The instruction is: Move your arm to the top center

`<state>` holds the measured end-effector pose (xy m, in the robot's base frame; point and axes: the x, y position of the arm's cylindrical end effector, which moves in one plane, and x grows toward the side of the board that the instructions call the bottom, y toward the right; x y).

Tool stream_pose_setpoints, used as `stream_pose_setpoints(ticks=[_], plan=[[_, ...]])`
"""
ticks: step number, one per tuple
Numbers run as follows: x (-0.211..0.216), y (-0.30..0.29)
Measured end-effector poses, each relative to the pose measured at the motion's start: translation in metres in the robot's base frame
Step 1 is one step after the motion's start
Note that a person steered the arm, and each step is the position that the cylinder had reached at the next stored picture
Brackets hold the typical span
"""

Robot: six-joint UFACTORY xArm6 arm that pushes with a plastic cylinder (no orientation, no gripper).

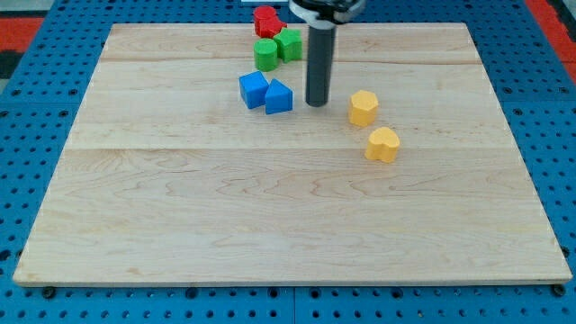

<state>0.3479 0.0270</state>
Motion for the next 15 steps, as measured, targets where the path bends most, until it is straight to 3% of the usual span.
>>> stream_pose_setpoints(ticks=[1,2,3,4,5,6,15], plan=[[-0.015,0.046],[0.044,0.079],[0.078,0.068],[0.034,0.043],[-0.040,0.032],[-0.073,0.062],[-0.078,0.070]])
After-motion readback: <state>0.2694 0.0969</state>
